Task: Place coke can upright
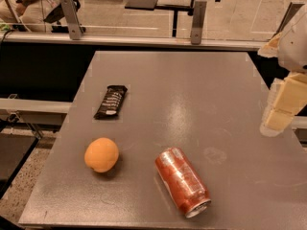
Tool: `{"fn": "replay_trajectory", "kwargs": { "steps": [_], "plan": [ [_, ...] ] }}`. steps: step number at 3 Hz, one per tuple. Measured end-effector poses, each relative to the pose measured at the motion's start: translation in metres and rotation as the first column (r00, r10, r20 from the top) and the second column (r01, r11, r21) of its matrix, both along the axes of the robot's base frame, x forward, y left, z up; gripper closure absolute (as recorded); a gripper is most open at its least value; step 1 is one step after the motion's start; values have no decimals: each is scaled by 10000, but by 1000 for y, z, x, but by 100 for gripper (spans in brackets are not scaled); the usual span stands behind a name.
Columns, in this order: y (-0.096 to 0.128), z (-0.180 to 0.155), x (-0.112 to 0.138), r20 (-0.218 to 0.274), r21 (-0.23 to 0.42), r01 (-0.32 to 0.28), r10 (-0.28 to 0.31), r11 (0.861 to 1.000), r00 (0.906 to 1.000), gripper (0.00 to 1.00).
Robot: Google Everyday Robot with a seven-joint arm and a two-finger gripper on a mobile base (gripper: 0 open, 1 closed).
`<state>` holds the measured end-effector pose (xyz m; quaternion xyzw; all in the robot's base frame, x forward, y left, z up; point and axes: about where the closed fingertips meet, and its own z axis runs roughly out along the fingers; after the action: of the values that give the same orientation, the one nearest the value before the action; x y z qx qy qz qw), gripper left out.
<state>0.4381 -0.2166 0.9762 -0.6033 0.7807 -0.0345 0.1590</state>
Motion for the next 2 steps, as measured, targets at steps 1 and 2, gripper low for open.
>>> {"fn": "replay_trajectory", "kwargs": {
  "steps": [1,2],
  "plan": [
    [0,0,0,0,0,0,0,10000,10000,0],
    [7,0,3,63,-104,-604,605,9981,9981,0]
  ]
}}
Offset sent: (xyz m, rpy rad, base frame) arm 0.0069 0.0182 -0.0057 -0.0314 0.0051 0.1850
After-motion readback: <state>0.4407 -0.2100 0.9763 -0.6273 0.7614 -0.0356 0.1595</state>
